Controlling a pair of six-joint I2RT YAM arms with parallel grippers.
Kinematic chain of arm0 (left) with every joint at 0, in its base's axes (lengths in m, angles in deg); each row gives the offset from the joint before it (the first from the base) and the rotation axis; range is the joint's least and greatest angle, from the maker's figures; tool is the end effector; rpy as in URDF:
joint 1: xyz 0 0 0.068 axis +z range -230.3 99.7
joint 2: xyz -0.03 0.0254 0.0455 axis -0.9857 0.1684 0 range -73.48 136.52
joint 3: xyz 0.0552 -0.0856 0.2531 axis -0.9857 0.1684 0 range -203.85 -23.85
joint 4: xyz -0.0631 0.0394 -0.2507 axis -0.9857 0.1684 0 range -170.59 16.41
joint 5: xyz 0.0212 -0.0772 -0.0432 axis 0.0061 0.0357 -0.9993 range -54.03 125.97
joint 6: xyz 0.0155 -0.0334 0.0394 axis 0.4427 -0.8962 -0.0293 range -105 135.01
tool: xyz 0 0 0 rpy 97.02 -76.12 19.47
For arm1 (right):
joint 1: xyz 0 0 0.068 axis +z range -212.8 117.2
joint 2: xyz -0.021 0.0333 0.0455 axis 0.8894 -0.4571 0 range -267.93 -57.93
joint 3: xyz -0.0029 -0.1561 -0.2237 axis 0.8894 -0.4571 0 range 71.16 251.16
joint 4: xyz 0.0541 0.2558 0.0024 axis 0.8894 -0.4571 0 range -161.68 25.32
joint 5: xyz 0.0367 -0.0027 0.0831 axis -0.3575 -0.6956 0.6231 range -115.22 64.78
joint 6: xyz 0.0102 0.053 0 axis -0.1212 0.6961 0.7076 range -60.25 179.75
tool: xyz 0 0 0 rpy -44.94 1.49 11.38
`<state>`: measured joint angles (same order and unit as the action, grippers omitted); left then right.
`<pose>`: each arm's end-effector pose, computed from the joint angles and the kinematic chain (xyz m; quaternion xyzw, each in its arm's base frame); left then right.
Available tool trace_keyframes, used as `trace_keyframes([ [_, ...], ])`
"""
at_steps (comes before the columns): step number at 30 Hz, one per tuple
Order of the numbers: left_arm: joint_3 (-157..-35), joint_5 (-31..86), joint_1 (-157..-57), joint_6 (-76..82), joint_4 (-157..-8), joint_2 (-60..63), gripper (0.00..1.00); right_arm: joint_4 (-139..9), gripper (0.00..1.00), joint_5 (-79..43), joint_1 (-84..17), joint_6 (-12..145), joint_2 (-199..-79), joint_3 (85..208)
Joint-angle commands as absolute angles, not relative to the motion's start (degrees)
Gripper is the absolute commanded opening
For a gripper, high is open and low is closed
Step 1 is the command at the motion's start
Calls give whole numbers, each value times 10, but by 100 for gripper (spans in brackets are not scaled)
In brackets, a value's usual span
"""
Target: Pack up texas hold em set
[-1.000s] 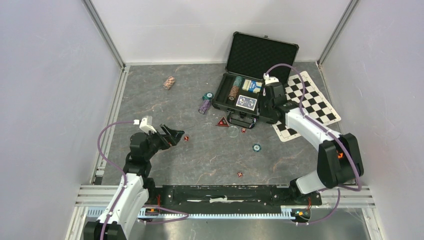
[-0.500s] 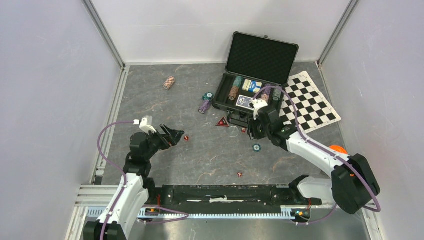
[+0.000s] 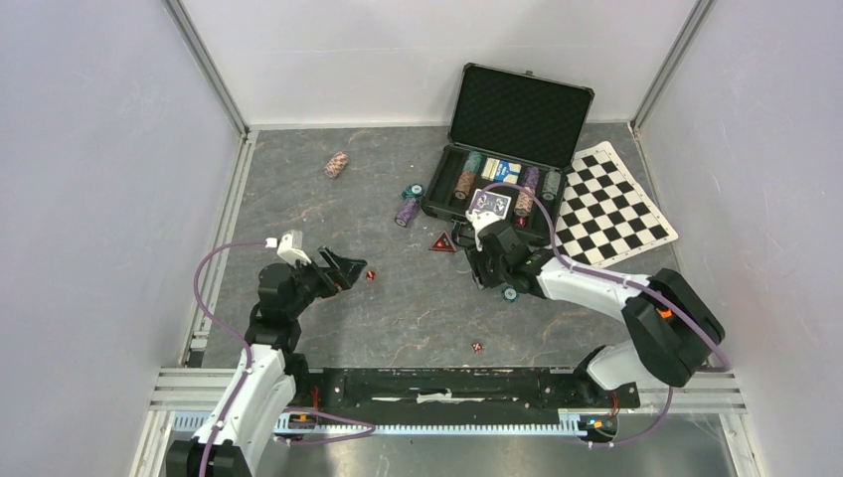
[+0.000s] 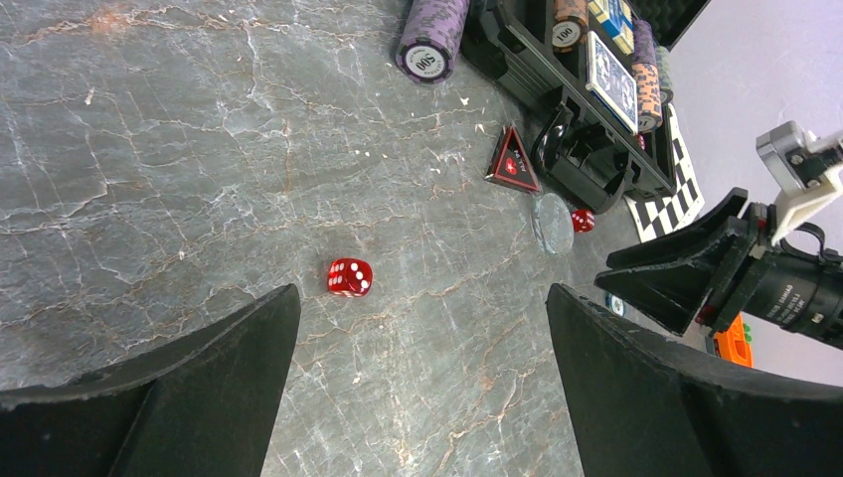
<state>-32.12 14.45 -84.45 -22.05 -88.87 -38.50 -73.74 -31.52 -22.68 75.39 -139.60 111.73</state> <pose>0.1499 -0.0240 0.1744 -0.1211 0.7953 -0.3438 0.4845 0.2136 0.1749 0.1749 -0.1807 0.9213 0.1134 0.3250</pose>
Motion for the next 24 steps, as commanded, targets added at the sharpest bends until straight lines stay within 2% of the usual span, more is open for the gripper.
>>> trace_keyframes([
  [1,-327,143,-843,-209,-901,-389,100,-736,48,-385,-224,786,-1422,1159],
  [7,-328,143,-843,-210,-901,-388,100,-712,49,-427,-224,836,-1448,1164],
  [12,-326,145,-843,-211,-900,-391,100,-677,43,-455,-224,850,-1473,1170],
  [22,-326,142,-843,-211,-900,-392,100,-679,41,-498,-226,861,-1520,1203],
  [24,-326,141,-843,-211,-900,-392,100,-686,38,-507,-227,864,-1528,1208],
])
